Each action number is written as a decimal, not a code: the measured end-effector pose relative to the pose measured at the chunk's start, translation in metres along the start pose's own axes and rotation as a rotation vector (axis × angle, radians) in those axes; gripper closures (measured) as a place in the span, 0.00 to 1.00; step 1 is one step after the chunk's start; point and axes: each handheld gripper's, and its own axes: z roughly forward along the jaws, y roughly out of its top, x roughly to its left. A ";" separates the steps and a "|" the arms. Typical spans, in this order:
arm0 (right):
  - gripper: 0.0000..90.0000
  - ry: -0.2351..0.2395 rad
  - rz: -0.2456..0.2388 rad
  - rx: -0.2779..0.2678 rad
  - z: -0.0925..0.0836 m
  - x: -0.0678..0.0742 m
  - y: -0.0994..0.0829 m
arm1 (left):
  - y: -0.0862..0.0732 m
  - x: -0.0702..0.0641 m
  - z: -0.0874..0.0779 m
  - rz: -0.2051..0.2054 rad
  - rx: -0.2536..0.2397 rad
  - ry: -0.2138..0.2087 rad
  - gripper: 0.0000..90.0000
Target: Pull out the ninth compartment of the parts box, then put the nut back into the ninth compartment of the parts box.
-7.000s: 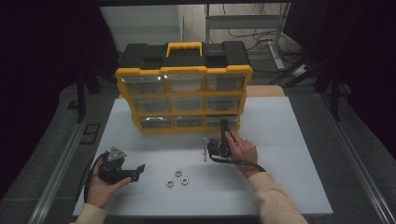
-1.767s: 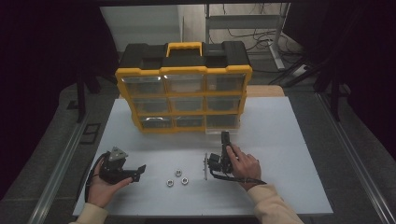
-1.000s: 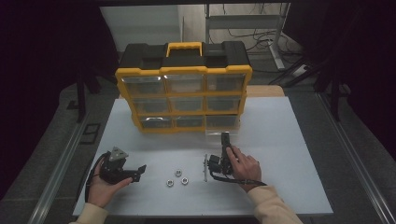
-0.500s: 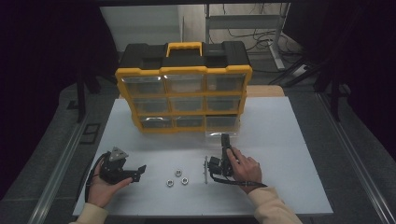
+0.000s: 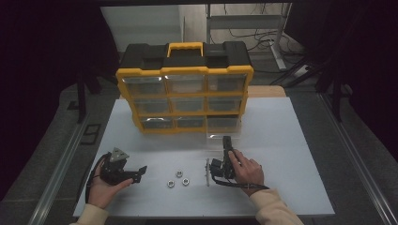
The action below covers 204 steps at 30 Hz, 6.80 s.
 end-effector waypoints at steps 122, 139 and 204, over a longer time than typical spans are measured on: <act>0.24 0.778 1.020 -0.066 -0.034 -0.061 -0.094 | -0.003 0.001 -0.005 0.002 -0.014 0.013 0.10; 0.20 0.833 1.071 0.016 -0.033 -0.058 -0.125 | -0.003 -0.003 -0.007 0.017 -0.026 0.007 0.10; 0.15 0.769 1.173 0.176 -0.036 -0.061 -0.189 | 0.003 -0.007 -0.011 0.012 -0.021 -0.015 0.11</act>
